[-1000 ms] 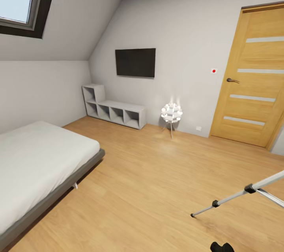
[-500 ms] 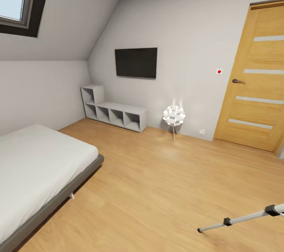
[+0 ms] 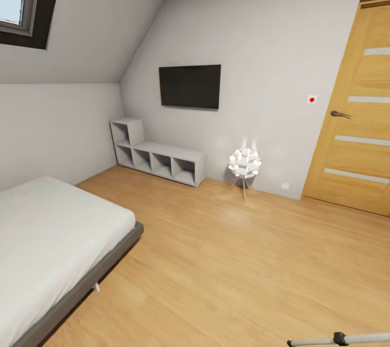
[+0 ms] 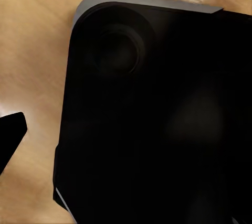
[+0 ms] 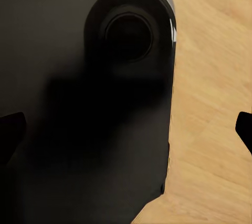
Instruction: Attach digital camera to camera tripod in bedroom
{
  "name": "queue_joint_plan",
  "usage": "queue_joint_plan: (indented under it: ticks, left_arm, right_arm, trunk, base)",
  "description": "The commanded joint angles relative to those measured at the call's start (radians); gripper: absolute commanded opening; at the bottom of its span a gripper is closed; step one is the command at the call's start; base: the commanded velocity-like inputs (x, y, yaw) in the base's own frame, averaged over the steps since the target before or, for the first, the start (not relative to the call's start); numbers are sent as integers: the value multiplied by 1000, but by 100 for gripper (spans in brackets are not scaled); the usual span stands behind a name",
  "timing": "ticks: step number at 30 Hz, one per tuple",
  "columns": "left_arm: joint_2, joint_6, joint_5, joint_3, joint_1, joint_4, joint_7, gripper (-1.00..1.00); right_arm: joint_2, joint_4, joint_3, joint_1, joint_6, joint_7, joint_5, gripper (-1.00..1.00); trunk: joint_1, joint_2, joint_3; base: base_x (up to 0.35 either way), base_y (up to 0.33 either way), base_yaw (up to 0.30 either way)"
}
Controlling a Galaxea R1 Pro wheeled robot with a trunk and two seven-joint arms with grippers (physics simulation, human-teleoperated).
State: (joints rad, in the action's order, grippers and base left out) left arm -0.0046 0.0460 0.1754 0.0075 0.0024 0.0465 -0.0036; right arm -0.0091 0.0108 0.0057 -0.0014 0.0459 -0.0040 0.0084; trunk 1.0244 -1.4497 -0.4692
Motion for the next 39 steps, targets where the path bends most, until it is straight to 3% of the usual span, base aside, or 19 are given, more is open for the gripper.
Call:
queue_joint_plan:
  ticks: [1, 17, 39]
  left_arm:
    - [0, 2, 7, 0, 0, 1, 0, 100]
    - [-1, 2, 7, 0, 0, 1, 1, 100]
    - [-2, 2, 7, 0, 0, 1, 1, 100]
  right_arm:
    - [0, 0, 0, 0, 3, 0, 1, 100]
    - [2, 0, 0, 0, 2, 1, 1, 100]
    - [3, 0, 0, 0, 3, 0, 1, 100]
  trunk:
    - [1, 0, -1]
    - [1, 0, -1]
    - [1, 0, -1]
  base:
    - [322, 140, 0]
    - [305, 137, -80]
    - [22, 11, -251]
